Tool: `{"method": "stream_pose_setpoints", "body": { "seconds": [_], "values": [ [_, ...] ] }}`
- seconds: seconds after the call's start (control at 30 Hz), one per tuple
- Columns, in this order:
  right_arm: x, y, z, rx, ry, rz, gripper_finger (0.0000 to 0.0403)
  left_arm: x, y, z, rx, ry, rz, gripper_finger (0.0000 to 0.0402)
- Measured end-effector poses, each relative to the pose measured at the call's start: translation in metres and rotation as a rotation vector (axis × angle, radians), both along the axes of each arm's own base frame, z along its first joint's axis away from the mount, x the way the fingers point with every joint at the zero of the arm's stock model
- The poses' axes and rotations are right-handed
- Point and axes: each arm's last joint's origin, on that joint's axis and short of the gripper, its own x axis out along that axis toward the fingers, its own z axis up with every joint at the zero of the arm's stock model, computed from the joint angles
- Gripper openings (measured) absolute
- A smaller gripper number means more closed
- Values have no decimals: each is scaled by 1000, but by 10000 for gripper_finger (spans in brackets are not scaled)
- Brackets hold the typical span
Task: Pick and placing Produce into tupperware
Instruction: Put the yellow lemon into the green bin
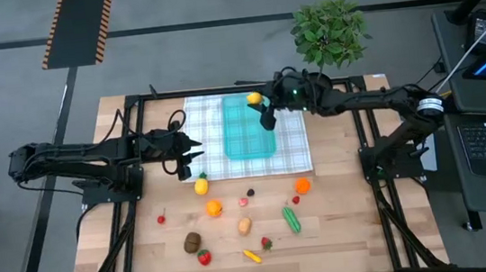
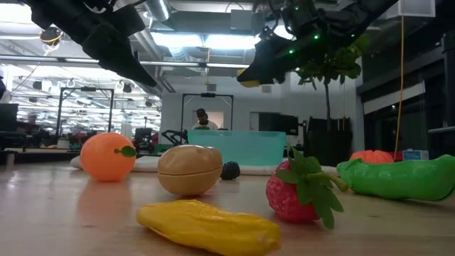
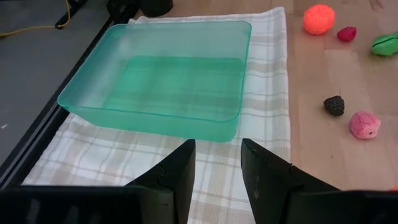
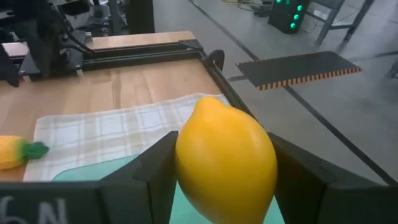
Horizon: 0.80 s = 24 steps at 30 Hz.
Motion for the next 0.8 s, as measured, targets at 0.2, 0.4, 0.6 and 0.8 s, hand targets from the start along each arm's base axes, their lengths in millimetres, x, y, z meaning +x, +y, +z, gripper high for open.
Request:
{"method": "stream_pose_setpoints", "body": {
  "seconds": [0.2, 0.4, 0.6, 0.8],
  "values": [
    [4, -16, -2, 1, 83, 151, 209, 0, 0, -1, 0, 8, 1, 121],
    [17, -22, -3, 42, 307, 237, 209, -1, 0, -1, 3, 9, 7, 121],
    [27, -28, -1, 128, 507, 285, 209, -1, 0, -1, 4, 9, 9, 121],
    [35, -32, 4, 154, 561, 298, 209, -1, 0, -1, 3, 9, 9, 121]
  ]
}}
